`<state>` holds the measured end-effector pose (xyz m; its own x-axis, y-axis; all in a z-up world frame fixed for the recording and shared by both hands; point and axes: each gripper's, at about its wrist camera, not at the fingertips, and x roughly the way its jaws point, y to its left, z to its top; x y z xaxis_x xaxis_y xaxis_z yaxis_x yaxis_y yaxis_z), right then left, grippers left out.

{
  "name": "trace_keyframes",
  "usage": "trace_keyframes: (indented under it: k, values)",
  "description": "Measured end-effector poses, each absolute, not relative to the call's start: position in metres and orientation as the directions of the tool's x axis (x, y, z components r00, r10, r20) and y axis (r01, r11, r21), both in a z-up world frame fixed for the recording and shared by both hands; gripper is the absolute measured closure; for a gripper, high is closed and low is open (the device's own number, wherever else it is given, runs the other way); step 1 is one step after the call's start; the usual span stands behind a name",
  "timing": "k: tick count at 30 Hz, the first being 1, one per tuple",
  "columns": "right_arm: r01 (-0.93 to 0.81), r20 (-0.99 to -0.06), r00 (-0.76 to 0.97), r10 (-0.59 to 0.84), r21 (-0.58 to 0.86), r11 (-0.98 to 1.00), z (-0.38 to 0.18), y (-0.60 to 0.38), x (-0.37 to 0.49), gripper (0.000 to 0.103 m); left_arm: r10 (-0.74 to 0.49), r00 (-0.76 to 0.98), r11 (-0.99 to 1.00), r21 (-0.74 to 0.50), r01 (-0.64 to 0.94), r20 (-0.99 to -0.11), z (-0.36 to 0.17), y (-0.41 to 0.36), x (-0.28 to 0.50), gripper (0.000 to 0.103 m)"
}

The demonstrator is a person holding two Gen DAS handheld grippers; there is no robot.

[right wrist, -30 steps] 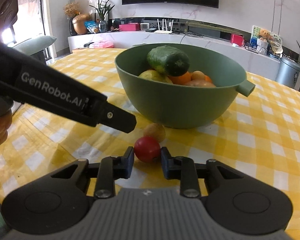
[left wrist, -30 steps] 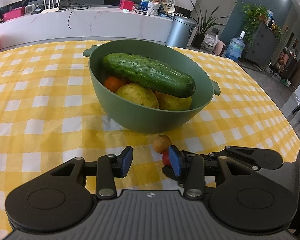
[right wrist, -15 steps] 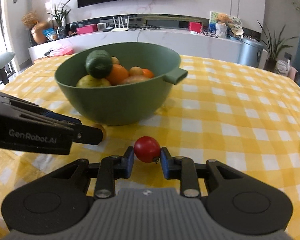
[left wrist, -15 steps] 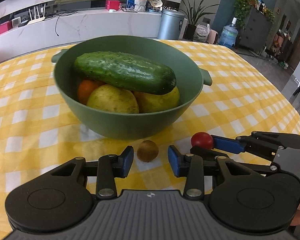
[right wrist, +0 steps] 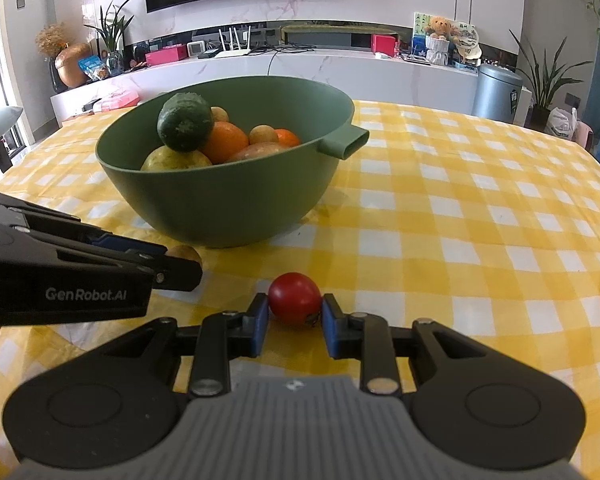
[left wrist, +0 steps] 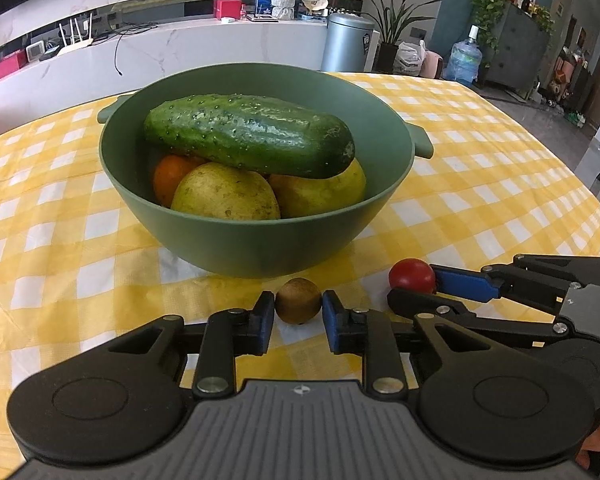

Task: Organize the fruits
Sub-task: 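Carry the kiwi and red tomato over the colander and lower them inside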

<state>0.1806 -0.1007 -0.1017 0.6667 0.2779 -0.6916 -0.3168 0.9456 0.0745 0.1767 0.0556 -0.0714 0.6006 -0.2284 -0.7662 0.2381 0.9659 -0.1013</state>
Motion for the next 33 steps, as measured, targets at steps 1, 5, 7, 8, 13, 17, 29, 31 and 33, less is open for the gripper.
trace_keyframes:
  k: [1,5,7,8,13,17,29,31,33]
  values:
    - [-0.317,-0.692,0.667,0.278,0.075,0.946,-0.102,-0.101,0.181,0.078,-0.228,0.601,0.966,-0.101,0.239,-0.766,-0.071,0.055,0.177,0.074]
    - [-0.316,-0.691,0.667,0.278,0.076,0.946,-0.102,-0.101,0.181,0.078,-0.249,0.604,0.961,-0.118,0.248,-0.757,-0.067,0.055,0.174,0.074]
    - [-0.314,-0.69,0.669,0.277,0.076,0.946,-0.102,-0.101,0.181,0.078,-0.253,0.61,0.96,-0.118,0.253,-0.751,-0.063,0.055,0.172,0.075]
    - [-0.311,-0.688,0.671,0.277,0.078,0.947,-0.101,-0.102,0.181,0.078,-0.257,0.614,0.959,-0.12,0.256,-0.747,-0.061,0.055,0.17,0.075]
    - [-0.303,-0.676,0.681,0.28,0.088,0.949,-0.098,-0.106,0.178,0.078,-0.285,0.624,0.952,-0.138,0.274,-0.728,-0.049,0.053,0.16,0.074]
    - [-0.304,-0.664,0.691,0.287,0.093,0.948,-0.091,-0.109,0.175,0.078,-0.304,0.633,0.946,-0.15,0.286,-0.712,-0.039,0.053,0.152,0.075]
    - [-0.314,-0.576,0.754,0.315,0.104,0.944,-0.05,-0.122,0.164,0.078,-0.368,0.676,0.924,-0.168,0.344,-0.638,0.003,0.044,0.135,0.074]
    - [-0.318,-0.564,0.762,0.318,0.102,0.943,-0.044,-0.123,0.165,0.078,-0.375,0.687,0.922,-0.172,0.348,-0.622,0.01,0.044,0.134,0.074]
    - [-0.322,-0.551,0.77,0.322,0.101,0.941,-0.04,-0.124,0.166,0.078,-0.371,0.697,0.925,-0.174,0.339,-0.614,0.016,0.044,0.136,0.074]
